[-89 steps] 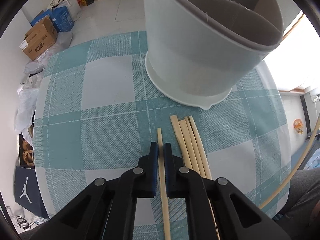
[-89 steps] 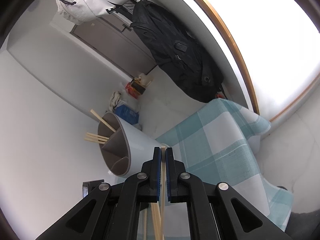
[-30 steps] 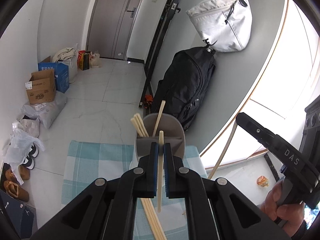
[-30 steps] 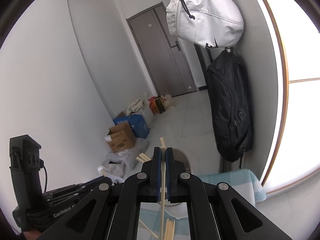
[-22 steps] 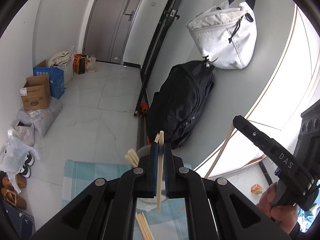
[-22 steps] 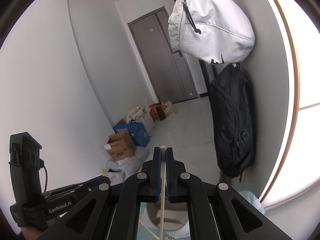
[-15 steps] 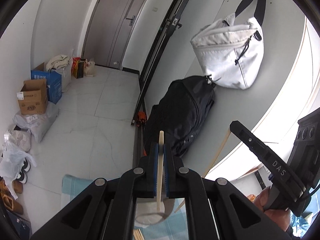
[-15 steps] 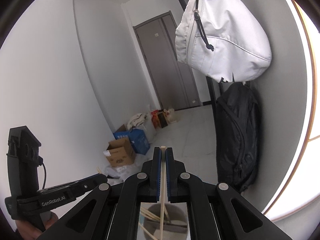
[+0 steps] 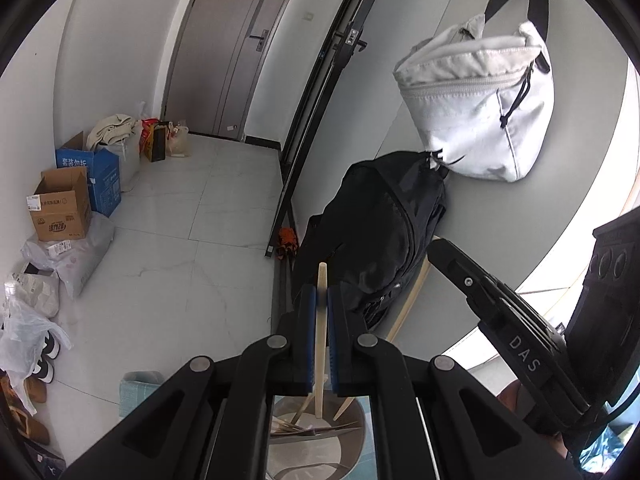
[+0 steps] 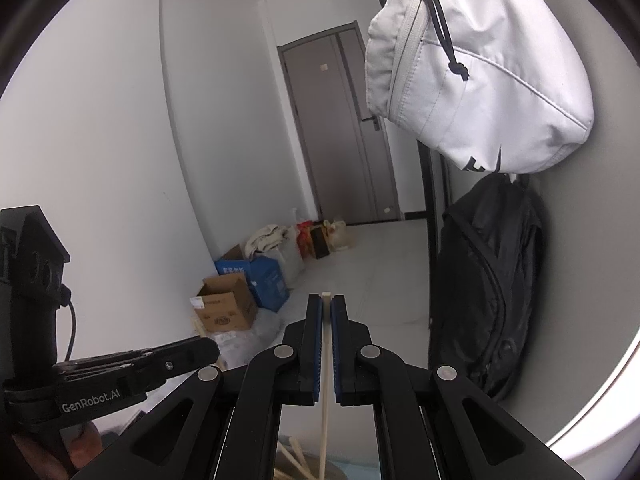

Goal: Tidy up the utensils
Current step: 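Carry the left gripper's chopstick over the holder while the right gripper carries its chopsticks there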

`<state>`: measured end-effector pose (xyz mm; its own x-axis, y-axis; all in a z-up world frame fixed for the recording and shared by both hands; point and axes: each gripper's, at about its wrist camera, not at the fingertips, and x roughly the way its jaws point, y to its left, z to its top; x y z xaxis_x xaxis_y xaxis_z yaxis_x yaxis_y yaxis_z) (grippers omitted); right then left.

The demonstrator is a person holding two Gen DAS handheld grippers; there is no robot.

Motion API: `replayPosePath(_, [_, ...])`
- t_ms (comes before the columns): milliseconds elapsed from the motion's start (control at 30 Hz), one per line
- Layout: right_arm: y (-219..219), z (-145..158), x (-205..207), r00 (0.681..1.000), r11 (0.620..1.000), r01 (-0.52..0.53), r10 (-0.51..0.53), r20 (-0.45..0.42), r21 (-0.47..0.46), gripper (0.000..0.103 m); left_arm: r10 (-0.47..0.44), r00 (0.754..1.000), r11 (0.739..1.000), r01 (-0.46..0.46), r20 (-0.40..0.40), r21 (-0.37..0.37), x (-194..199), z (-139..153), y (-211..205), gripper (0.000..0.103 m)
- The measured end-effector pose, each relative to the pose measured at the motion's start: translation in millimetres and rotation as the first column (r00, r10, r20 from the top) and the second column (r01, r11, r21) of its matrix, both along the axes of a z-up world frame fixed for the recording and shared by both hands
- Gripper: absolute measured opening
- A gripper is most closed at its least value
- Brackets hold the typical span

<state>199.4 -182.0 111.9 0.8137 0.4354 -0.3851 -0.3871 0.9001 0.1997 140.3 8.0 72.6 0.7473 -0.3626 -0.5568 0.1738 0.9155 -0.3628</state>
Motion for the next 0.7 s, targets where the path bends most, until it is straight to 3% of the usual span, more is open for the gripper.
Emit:
replayPosePath(233, [3,-25,3,1.000,0.999,-0.013,0.013,-0.005,-0.033,0.004,-0.025,0.999,0.999,0.026,-0.040,0.019,1,-18,-4,0.001])
replayPosePath(700, [14,-53,-8,0.985,0.988,-0.155,0.154,-0.084,-0.003,0.006,-0.059,0.993,0.998,0.059,-0.107,-0.003,-3,-37,-2,0.001])
